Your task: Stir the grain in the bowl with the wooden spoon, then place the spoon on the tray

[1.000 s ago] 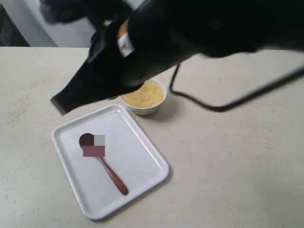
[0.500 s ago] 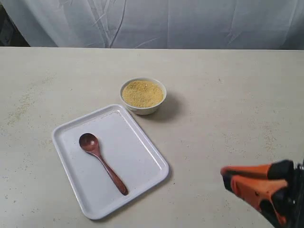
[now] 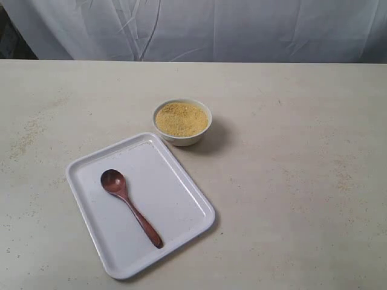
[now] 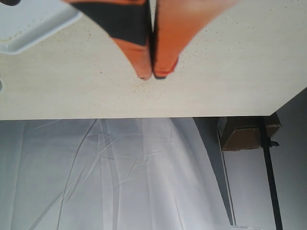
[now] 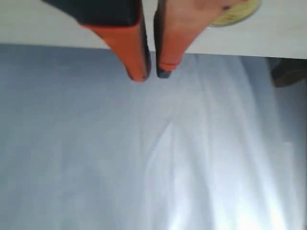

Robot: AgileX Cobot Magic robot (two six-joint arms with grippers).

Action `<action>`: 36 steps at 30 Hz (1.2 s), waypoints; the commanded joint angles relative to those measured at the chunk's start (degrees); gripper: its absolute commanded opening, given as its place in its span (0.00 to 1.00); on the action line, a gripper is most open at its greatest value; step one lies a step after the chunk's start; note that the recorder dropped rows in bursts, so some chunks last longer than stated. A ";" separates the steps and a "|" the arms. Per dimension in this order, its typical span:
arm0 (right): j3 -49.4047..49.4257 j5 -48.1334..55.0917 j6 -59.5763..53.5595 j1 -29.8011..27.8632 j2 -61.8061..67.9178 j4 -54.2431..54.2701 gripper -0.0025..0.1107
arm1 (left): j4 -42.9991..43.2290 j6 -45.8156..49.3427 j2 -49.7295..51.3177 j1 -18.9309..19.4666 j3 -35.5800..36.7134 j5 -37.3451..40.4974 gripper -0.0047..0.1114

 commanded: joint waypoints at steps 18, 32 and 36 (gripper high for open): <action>0.25 29.75 5.42 -15.94 -5.06 6.32 0.10 | -0.18 -0.23 -0.28 -0.23 0.28 0.00 0.04; 0.25 29.99 5.42 -15.95 -5.06 6.32 0.10 | -0.18 -0.23 -0.28 -0.23 0.28 0.00 0.04; 0.25 29.98 5.31 -15.95 -5.06 6.32 0.10 | -0.18 -0.23 -0.28 -0.23 0.28 0.00 0.04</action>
